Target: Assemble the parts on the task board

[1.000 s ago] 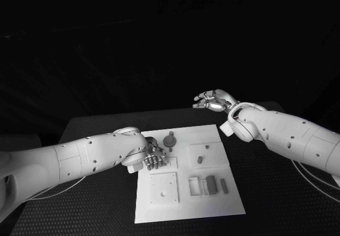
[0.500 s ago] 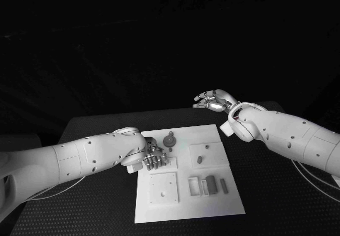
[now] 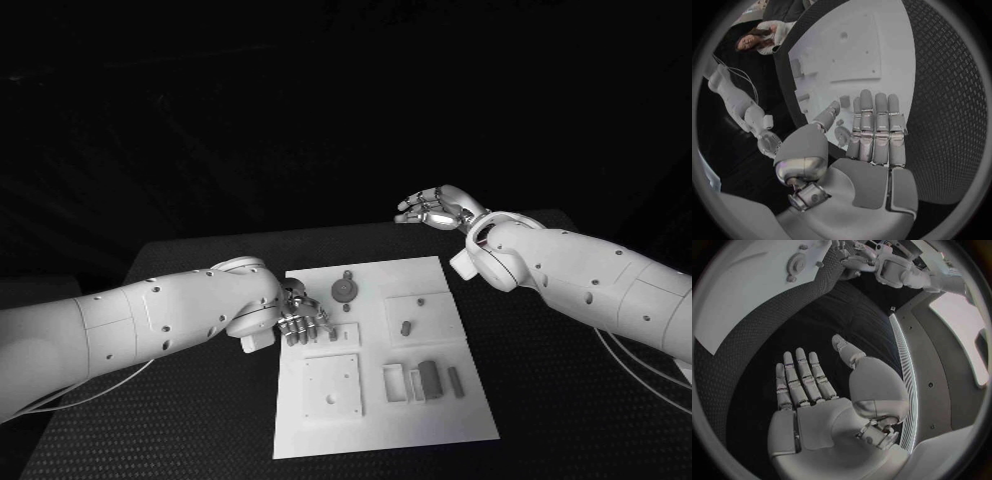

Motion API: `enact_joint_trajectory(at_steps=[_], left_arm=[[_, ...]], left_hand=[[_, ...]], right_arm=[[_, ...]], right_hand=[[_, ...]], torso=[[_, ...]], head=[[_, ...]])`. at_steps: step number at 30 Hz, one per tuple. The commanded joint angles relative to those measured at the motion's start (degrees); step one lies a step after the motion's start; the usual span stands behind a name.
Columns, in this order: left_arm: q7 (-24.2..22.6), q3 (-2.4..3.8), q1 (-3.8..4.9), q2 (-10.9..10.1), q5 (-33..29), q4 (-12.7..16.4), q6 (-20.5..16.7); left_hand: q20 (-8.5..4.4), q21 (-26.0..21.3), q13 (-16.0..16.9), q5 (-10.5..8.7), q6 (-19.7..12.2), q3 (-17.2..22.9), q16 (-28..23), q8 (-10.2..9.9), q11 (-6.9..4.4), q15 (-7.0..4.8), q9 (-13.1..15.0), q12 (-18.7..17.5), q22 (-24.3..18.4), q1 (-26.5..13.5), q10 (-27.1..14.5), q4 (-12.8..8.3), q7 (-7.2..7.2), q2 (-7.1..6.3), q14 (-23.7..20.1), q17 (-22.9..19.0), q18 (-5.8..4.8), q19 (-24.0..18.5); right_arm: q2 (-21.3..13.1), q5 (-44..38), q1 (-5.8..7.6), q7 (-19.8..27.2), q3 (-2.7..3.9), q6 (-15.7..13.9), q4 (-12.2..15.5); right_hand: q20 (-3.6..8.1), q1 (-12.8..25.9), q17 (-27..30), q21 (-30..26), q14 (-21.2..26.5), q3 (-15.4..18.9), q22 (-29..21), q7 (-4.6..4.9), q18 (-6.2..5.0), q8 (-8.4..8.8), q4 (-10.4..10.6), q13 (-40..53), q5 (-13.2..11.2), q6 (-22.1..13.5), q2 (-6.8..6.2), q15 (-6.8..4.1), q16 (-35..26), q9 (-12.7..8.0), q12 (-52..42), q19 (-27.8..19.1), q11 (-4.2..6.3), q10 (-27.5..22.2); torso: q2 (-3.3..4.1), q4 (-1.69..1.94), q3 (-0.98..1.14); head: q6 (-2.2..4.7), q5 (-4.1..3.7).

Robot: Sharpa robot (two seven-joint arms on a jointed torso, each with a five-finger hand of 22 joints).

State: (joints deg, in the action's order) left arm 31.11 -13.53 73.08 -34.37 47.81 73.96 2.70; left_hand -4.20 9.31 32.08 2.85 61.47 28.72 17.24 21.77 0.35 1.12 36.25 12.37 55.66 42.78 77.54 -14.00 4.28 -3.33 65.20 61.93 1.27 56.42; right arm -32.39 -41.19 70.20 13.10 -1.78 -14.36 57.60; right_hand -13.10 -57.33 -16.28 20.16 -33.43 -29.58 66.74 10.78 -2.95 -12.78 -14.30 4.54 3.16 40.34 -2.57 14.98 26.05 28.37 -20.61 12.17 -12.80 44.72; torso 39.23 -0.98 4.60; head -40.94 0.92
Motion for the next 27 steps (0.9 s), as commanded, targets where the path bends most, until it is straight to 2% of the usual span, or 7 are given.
enact_joint_trajectory(at_steps=[1, 5, 8, 14, 21, 24, 27], left_arm=[[-0.6, 0.22, 1.51, -0.9, -2.0, 1.0, 0.5], [-0.5, 0.28, 3.13, -2.3, -2.0, 1.4, -0.1], [-0.6, 0.34, 3.65, -3.1, -2.0, 1.2, -0.4], [-0.9, 0.49, 3.70, -4.2, -1.7, 0.7, -1.6], [-3.2, 0.45, 3.69, -3.8, 8.6, -3.0, -5.7], [-4.3, 0.36, 3.65, -3.5, 12.1, -4.1, -6.5], [-5.5, 0.18, 3.42, -3.0, 14.7, -4.9, -8.1]], left_hand=[[-0.13, 0.0, 0.2, -0.04, -2.6, -0.1, -0.3, -1.5, -0.01, 0.19, -0.4, 0.3, 0.1, 0.3, -0.4, 0.4, 1.03, -0.69, 0.2, 0.2, -0.96, 0.4], [-0.17, -0.1, 0.5, -0.06, -4.8, -0.1, -0.3, -2.8, 0.11, 0.16, -0.7, 0.7, 0.3, 0.8, -0.3, 0.4, 2.02, -1.16, 0.4, 0.5, -0.91, 0.6], [-0.17, -0.1, 0.6, -0.06, -5.1, 0.0, -0.3, -2.9, 0.15, 0.16, -0.7, 0.8, 0.4, 0.9, -0.3, 0.5, 2.11, -1.11, 0.4, 0.5, -0.90, 0.7], [-0.39, 0.2, 1.4, -0.06, -5.5, 0.0, 0.2, -3.0, -0.02, -0.14, -0.4, 1.9, 0.7, 1.9, 0.4, 0.2, 2.10, -0.73, 1.3, 1.1, -0.73, 1.5], [-0.87, 1.2, 3.7, 0.01, -5.6, 0.6, 2.3, -3.0, -0.39, -0.68, 0.0, 4.9, 2.1, 7.1, 0.6, -2.3, 1.88, 1.00, 2.0, 1.8, -0.68, 2.8], [-0.99, 1.2, 4.6, -0.02, -5.8, 0.1, 2.9, -3.2, -0.36, -0.74, 0.1, 6.0, 2.5, 7.9, 0.0, -2.4, 1.92, 0.44, 1.8, 1.8, -0.74, 2.8], [-0.94, 1.1, 4.9, -0.06, -6.8, -0.5, 3.1, -3.8, -0.08, -0.62, 0.0, 6.3, 2.7, 8.1, -0.9, -2.3, 2.25, -1.49, 1.2, 1.7, -0.83, 2.4]], right_arm=[[0.0, -0.4, -0.03, 0.4, 0.03, 0.5, 0.0], [0.0, -0.4, -0.03, 0.4, 0.03, 0.5, 0.0], [0.0, -0.4, -0.03, 0.4, 0.03, 0.6, 0.0], [-0.1, -0.4, -0.04, 0.4, 0.03, 0.7, -0.1], [-0.2, -0.4, -0.04, 0.4, 0.03, 0.6, 0.0], [-0.2, -0.4, -0.04, 0.4, 0.03, 0.6, 0.0], [-0.2, -0.4, -0.04, 0.4, 0.03, 0.6, -0.1]], right_hand=[[0.12, -0.2, -0.1, -0.2, 0.6, 0.4, 0.1, 2.66, 0.71, -0.25, 0.0, -0.1, -0.3, -0.4, -0.32, -0.04, -0.2, 0.0, 0.2, -0.3, -0.19, -0.3], [0.12, -0.2, -0.1, -0.2, 0.6, 0.4, 0.1, 2.64, 0.72, -0.26, 0.1, -0.1, -0.3, -0.4, -0.33, -0.04, -0.2, -0.1, 0.2, -0.4, -0.19, -0.3], [0.12, -0.2, -0.1, -0.2, 0.6, 0.4, 0.1, 2.64, 0.72, -0.26, 0.1, -0.1, -0.3, -0.4, -0.33, -0.04, -0.2, -0.1, 0.2, -0.4, -0.19, -0.3], [0.12, -0.2, -0.1, -0.2, 0.6, 0.4, 0.2, 2.61, 0.74, -0.28, 0.1, -0.1, -0.3, -0.4, -0.37, -0.03, -0.3, -0.1, 0.2, -0.4, -0.19, -0.3], [0.13, -0.2, -0.1, -0.2, 0.6, 0.4, 0.2, 2.57, 0.73, -0.30, 0.1, -0.1, -0.3, -0.4, -0.36, -0.03, -0.3, -0.1, 0.2, -0.4, -0.19, -0.3], [0.14, -0.2, -0.1, -0.2, 0.6, 0.4, 0.3, 2.56, 0.73, -0.31, 0.1, -0.1, -0.3, -0.4, -0.35, -0.03, -0.3, -0.1, 0.2, -0.4, -0.19, -0.3], [0.14, -0.2, -0.1, -0.2, 0.6, 0.4, 0.3, 2.55, 0.73, -0.32, 0.1, -0.1, -0.3, -0.4, -0.35, -0.03, -0.3, -0.1, 0.2, -0.4, -0.19, -0.3]], torso=[[-0.02, 0.00, 0.00], [0.02, -0.03, 0.05], [-0.01, -0.03, 0.06], [0.12, -0.08, 0.05], [0.06, -0.07, 0.10], [0.10, -0.12, 0.09], [0.17, -0.12, 0.07]], head=[[0.25, 0.19], [0.50, 0.32], [0.68, 0.50], [1.08, 0.53], [1.17, 0.74], [1.29, 0.85], [1.35, 0.85]])
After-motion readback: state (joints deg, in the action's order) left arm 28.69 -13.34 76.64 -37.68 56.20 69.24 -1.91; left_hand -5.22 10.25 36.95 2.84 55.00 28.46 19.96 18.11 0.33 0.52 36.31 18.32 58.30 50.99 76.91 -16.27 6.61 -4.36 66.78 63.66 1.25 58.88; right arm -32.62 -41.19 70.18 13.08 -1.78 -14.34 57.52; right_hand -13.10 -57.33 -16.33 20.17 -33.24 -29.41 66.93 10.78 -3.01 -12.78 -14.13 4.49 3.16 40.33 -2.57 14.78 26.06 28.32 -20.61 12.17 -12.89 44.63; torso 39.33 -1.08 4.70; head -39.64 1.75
